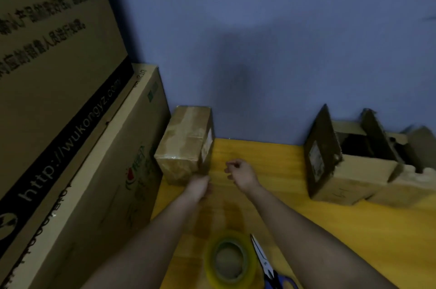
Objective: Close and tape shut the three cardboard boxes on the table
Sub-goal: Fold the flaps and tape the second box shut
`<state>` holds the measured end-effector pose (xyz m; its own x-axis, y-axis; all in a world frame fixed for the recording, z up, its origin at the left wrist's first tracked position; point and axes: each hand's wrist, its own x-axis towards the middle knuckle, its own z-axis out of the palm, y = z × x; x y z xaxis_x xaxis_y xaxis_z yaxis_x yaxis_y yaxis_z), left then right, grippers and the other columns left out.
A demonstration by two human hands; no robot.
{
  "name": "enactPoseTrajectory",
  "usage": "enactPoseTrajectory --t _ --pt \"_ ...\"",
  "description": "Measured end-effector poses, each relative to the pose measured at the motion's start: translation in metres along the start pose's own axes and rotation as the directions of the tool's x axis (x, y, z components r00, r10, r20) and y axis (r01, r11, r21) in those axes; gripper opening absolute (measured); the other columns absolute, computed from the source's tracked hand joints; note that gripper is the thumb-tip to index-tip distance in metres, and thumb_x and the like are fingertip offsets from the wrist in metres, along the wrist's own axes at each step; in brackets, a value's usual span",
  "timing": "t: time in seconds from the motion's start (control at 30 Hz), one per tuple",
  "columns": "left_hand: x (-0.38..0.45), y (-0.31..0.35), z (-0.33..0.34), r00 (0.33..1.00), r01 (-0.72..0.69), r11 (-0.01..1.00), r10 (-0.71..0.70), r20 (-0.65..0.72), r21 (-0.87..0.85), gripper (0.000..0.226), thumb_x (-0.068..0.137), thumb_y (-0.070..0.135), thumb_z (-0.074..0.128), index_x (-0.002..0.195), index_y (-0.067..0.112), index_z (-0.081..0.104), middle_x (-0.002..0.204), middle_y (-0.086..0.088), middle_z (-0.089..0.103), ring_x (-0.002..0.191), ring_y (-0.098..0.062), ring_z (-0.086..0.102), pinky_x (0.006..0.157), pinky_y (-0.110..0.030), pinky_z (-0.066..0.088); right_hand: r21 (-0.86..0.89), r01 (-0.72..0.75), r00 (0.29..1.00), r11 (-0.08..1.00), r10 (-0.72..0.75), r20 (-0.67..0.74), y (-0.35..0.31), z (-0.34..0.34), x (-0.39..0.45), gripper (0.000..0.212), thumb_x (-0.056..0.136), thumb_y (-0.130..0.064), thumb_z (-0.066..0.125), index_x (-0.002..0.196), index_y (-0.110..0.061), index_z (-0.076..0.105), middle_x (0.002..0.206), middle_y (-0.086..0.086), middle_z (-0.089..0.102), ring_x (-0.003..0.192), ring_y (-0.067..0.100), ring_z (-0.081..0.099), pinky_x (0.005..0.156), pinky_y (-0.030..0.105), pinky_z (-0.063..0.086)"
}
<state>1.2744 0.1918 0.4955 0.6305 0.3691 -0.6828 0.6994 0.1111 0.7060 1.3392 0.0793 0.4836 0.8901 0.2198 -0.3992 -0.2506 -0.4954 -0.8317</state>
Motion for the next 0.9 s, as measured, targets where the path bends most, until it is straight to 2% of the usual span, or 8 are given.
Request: enactPoseTrajectory --t 0.1,0.2,0.37,0.43,0.5,0.57,0.7,0.9 --pt "-0.010 0.017 0.034 0.993 -0.092 0.993 0.086 0.079 0.069 0.012 0.100 0.016 0.040 0.096 0.010 0.050 0.076 -0.003 0.055 0.064 -0.015 0.050 0.057 -0.025 0.034 -0.047 0.027 0.996 0.999 -0.031 -0.081 0.008 -0.039 -0.015 0.017 0.098 -0.018 0.048 0.100 -0.015 0.064 0.103 0.008 0.071 0.097 0.028 0.065 0.091 0.043 0.051" --pt "-0.020 0.035 0.072 0.975 -0.170 0.982 0.157 0.155 0.079 0.014 0.100 0.017 0.039 0.112 0.011 0.046 0.090 -0.006 0.058 0.070 -0.016 0.053 0.059 -0.024 0.033 -0.078 0.042 0.979 0.996 -0.056 -0.197 0.014 -0.081 -0.027 0.018 0.095 -0.016 0.050 0.085 -0.023 0.063 0.096 0.008 0.073 0.094 0.030 0.067 0.087 0.042 0.052" --pt "-0.040 0.057 0.143 0.941 -0.287 0.950 0.254 0.225 0.127 0.007 0.096 0.015 0.044 0.093 0.014 0.050 0.077 -0.004 0.051 0.063 -0.014 0.047 0.058 -0.024 0.030 -0.167 0.069 0.915 0.983 -0.130 -0.382 0.020 -0.154 -0.052 0.018 0.094 -0.019 0.049 0.094 -0.027 0.065 0.099 0.003 0.074 0.094 0.026 0.067 0.086 0.037 0.052" --pt "-0.047 0.063 0.173 0.920 -0.355 0.920 0.313 0.236 0.164 0.019 0.095 0.017 0.048 0.109 0.007 0.055 0.093 -0.014 0.056 0.079 -0.023 0.056 0.068 -0.029 0.042 -0.189 0.097 0.885 0.977 -0.171 -0.432 0.027 -0.183 -0.060 0.019 0.094 -0.018 0.049 0.098 -0.024 0.066 0.103 0.003 0.072 0.096 0.026 0.065 0.084 0.034 0.051" --pt "-0.056 0.069 0.201 0.912 -0.385 0.907 0.347 0.218 0.169 0.040 0.096 0.020 0.050 0.132 0.004 0.044 0.125 -0.017 0.053 0.114 -0.032 0.053 0.094 -0.038 0.044 -0.226 0.114 0.860 0.967 -0.210 -0.466 0.035 -0.211 -0.067 0.019 0.094 -0.018 0.049 0.099 -0.024 0.066 0.103 0.003 0.071 0.097 0.027 0.064 0.081 0.034 0.051" --pt "-0.066 0.073 0.231 0.905 -0.412 0.899 0.383 0.183 0.152 0.048 0.095 0.020 0.052 0.138 0.002 0.037 0.139 -0.014 0.046 0.125 -0.032 0.045 0.105 -0.041 0.039 -0.283 0.134 0.832 0.950 -0.263 -0.488 0.047 -0.239 -0.074 0.019 0.094 -0.020 0.049 0.101 -0.024 0.066 0.104 0.002 0.071 0.097 0.027 0.064 0.078 0.034 0.051" --pt "-0.078 0.081 0.291 0.904 -0.426 0.888 0.423 0.053 0.171 0.062 0.092 0.028 0.057 0.140 -0.002 0.033 0.143 -0.019 0.042 0.130 -0.034 0.042 0.107 -0.036 0.035 -0.412 0.164 0.777 0.896 -0.375 -0.506 0.072 -0.297 -0.080 0.021 0.097 -0.023 0.048 0.108 -0.022 0.066 0.108 -0.002 0.069 0.095 0.021 0.064 0.072 0.031 0.048" --pt "-0.083 0.089 0.356 0.910 -0.341 0.906 0.384 -0.153 0.250 0.068 0.093 0.042 0.054 0.143 0.004 0.028 0.144 -0.022 0.036 0.129 -0.041 0.039 0.106 -0.044 0.037 -0.523 0.209 0.782 0.826 -0.462 -0.417 0.105 -0.378 -0.075 0.019 0.096 -0.022 0.049 0.110 -0.022 0.062 0.116 -0.005 0.059 0.097 0.019 0.060 0.063 0.026 0.037"
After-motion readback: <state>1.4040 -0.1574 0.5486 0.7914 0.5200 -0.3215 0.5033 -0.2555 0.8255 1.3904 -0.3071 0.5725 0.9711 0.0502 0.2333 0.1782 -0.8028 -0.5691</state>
